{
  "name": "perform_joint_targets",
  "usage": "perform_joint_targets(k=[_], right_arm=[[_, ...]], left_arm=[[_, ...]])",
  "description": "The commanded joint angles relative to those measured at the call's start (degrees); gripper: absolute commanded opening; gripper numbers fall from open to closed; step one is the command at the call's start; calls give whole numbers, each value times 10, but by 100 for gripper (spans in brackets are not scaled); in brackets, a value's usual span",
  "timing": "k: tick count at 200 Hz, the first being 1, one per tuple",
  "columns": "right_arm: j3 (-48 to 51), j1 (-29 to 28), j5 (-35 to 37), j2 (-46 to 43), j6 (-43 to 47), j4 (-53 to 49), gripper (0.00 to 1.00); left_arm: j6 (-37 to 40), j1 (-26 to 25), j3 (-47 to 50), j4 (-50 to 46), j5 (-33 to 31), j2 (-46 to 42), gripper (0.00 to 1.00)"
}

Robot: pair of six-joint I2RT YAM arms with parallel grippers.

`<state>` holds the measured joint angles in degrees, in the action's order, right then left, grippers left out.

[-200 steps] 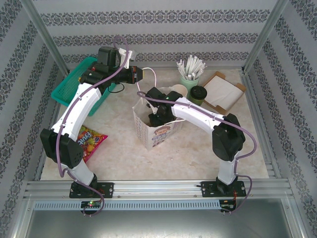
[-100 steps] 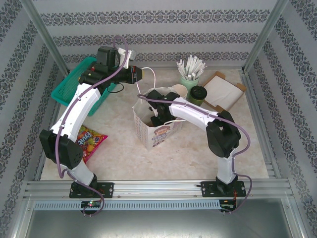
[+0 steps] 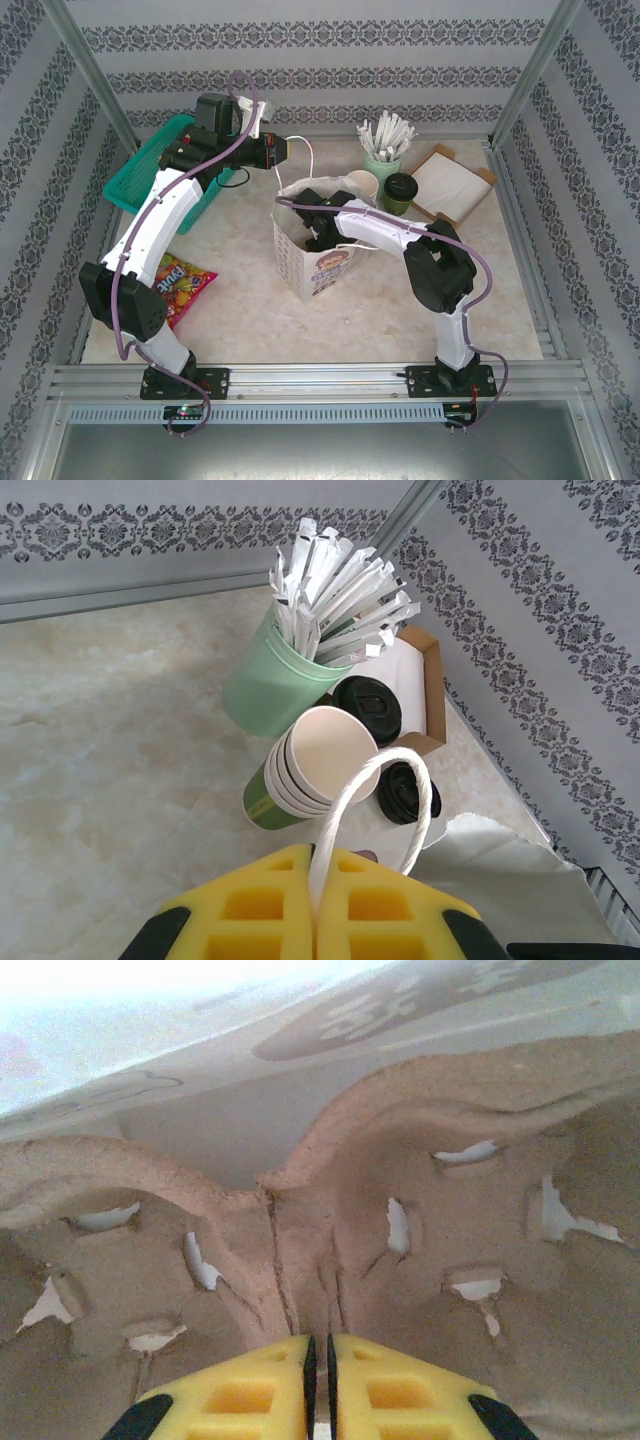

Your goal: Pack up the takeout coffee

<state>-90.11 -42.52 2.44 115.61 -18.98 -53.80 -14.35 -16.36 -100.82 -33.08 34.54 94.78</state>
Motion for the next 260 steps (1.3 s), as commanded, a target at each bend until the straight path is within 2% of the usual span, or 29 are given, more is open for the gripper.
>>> perform_joint_targets(k=[1, 49, 113, 168, 234, 260], right_arm=[[8, 0, 67, 20, -14, -19, 16], [7, -12, -40, -30, 17, 12, 18], [-19, -8, 29, 9, -15, -26, 24], [-22, -15, -29, -70, 6, 18, 41], [-96, -14, -50, -118, 36, -25, 70], [-116, -15, -52, -134, 38, -33, 76]], left_arm=[[10, 3, -18, -25, 18, -12, 0], [13, 3, -19, -28, 24, -14, 0], [18, 3, -18, -36, 32, -13, 0], [21, 3, -22, -45, 37, -10, 0], [27, 3, -27, -53, 36, -6, 0], [27, 3, -28, -55, 37, -4, 0]])
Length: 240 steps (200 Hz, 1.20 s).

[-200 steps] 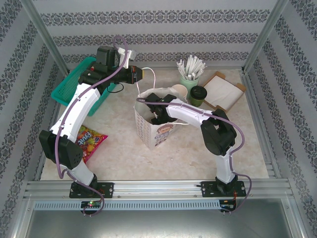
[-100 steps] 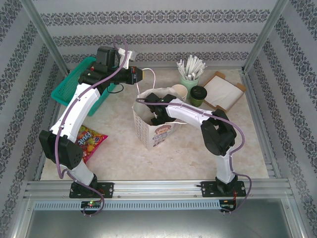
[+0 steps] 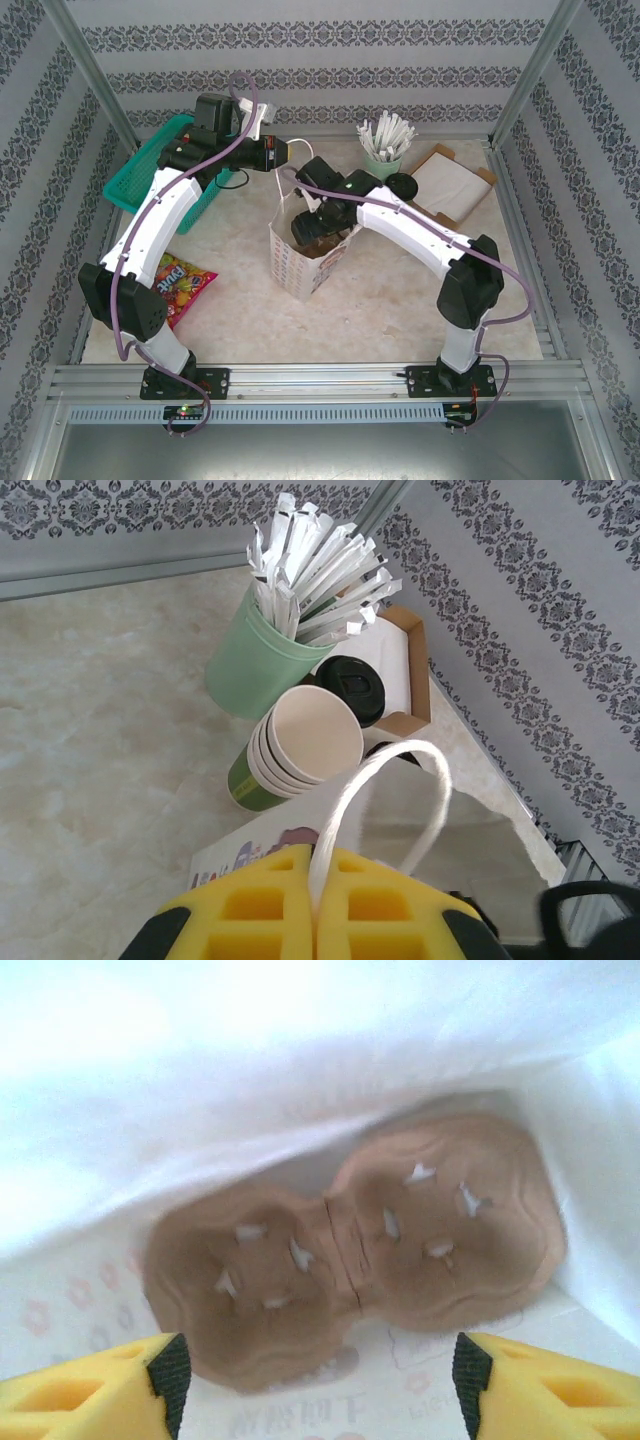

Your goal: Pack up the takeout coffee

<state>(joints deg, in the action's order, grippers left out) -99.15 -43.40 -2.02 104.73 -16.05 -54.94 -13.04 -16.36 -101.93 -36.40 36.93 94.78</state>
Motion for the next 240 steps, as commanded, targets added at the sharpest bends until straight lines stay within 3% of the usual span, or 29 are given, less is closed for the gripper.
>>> perform_joint_targets(k=[1, 64, 78, 128, 160, 185, 216, 240], right_arm=[[-25, -6, -8, -25, 8, -22, 76], [-57, -5, -21, -61, 6, -18, 85], [-59, -5, -15, -73, 6, -10, 98], [-29, 12, 14, -132, 16, 69, 98], [-24, 42, -39, -153, 18, 158, 98], [-26, 62, -66, -146, 53, 166, 98], [-3, 45, -51, -145, 106, 190, 98], [56, 24, -25, -167, 127, 285, 98]], left_arm=[[13, 3, -17, -22, 13, -4, 0], [16, 3, -20, -28, 27, 0, 0], [18, 3, -20, -28, 27, -1, 0], [30, 3, -20, -29, 52, 1, 0], [33, 3, -20, -25, 78, 5, 0], [37, 3, -21, -26, 88, 3, 0], [49, 2, -20, -27, 111, -1, 0], [53, 3, -19, -24, 129, 3, 0]])
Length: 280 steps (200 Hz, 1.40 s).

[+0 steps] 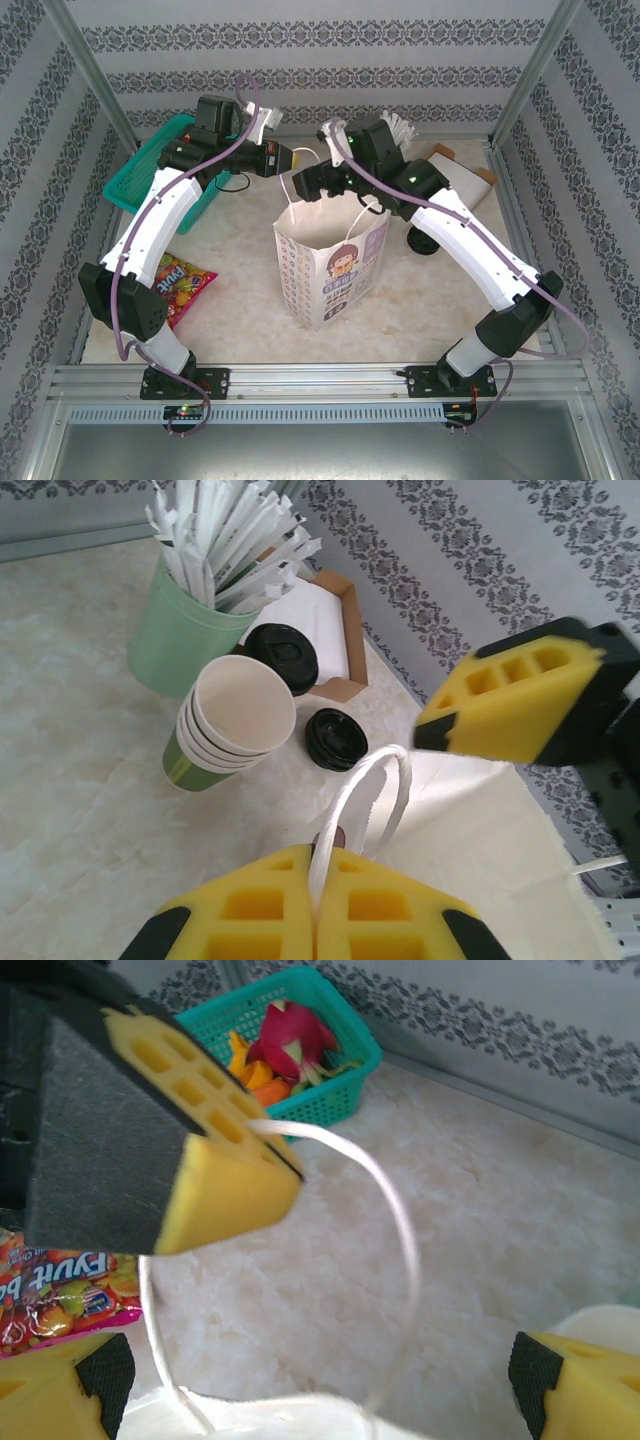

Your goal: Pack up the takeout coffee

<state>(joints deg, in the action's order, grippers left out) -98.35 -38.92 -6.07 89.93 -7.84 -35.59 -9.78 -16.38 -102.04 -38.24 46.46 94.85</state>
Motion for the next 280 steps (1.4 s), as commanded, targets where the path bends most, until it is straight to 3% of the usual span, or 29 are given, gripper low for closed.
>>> perform_joint_targets(k=[1, 43, 73, 108, 126, 142, 173, 194, 280], right_arm=[[50, -21, 16, -20, 46, 97, 98], [123, -26, 38, -68, 76, 218, 98], [223, -25, 157, -112, 97, 348, 98], [301, -19, 217, -137, 67, 479, 98], [309, -15, 241, -136, 67, 501, 98], [296, 3, 216, -141, 44, 467, 98], [239, 82, 10, -143, 24, 284, 98], [209, 118, -66, -129, 69, 183, 98], [98, 158, -201, -46, 251, -57, 97]], left_arm=[[20, 3, -18, -5, 34, 2, 0], [25, 3, -22, -12, 3, 6, 0], [33, 3, -24, -19, -7, 9, 0], [40, 3, -25, -27, 10, 14, 0], [47, 4, -24, -31, 12, 14, 0], [47, 4, -26, -36, 4, 14, 0], [55, 6, -40, -57, -8, 16, 0], [60, 6, -41, -56, -3, 15, 0], [68, 5, -50, -60, 15, 14, 0]])
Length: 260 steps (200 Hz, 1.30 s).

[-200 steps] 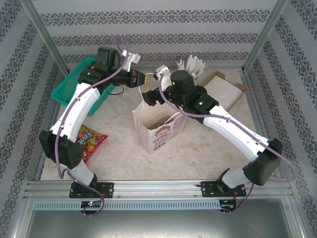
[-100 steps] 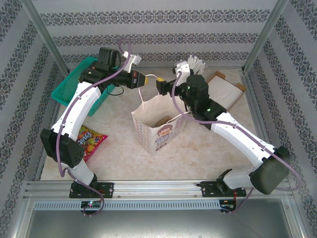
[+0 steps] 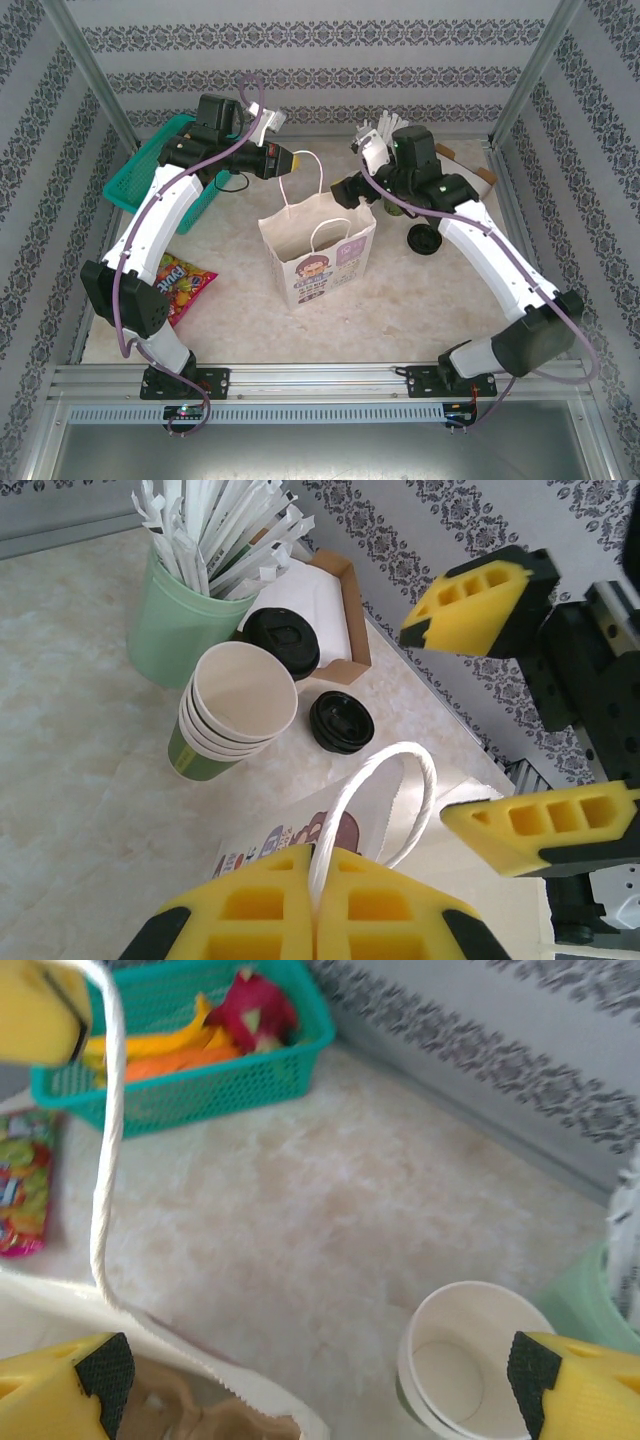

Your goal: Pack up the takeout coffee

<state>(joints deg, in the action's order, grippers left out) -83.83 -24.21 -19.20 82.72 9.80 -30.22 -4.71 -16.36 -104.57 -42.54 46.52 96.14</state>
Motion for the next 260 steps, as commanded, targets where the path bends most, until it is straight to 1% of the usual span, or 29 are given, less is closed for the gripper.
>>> perform_joint_targets(k=[1, 29, 54, 83, 111, 125, 148, 152, 165, 186, 203, 220, 229, 238, 246, 252, 260], right_arm=[[-49, 11, -69, 27, 76, -113, 97], [-93, 13, -65, 59, 100, -164, 94], [-111, 11, -80, 75, 105, -175, 94], [-135, 7, -52, 101, 86, -186, 97], [-142, 1, -44, 111, 80, -196, 92], [-138, 0, -35, 113, 80, -196, 86], [-126, -1, -27, 111, 81, -189, 82], [-124, -1, -26, 111, 83, -188, 80], [-124, -1, -21, 113, 82, -190, 69], [-135, -2, -26, 121, 80, -209, 62], [-152, -4, -28, 131, 87, -237, 51], [-162, -8, -8, 135, 85, -251, 32], [-164, -12, 4, 133, 85, -253, 18], [-166, -18, 16, 128, 83, -254, 8], [-166, -23, 24, 124, 81, -255, 5], [-166, -27, 29, 120, 78, -256, 4], [-164, -34, 38, 115, 74, -257, 1]], left_arm=[[18, 5, -25, -17, 15, 2, 0], [18, 5, -28, -21, 17, 2, 0], [20, 5, -28, -23, 17, 1, 0], [19, 5, -28, -23, 17, 2, 0], [19, 5, -28, -23, 15, 1, 0], [19, 5, -28, -22, 15, 1, 0], [18, 5, -27, -20, 14, 2, 0], [18, 5, -27, -19, 14, 2, 0], [17, 5, -28, -18, 14, 3, 0], [14, 5, -30, -16, 15, 5, 0], [12, 5, -32, -13, 18, 7, 0], [14, 5, -37, -15, 23, 8, 1], [15, 5, -40, -16, 28, 8, 2], [15, 5, -45, -18, 34, 9, 3], [15, 5, -48, -20, 38, 9, 4], [14, 5, -51, -20, 41, 8, 5], [12, 5, -52, -19, 45, 8, 9]])
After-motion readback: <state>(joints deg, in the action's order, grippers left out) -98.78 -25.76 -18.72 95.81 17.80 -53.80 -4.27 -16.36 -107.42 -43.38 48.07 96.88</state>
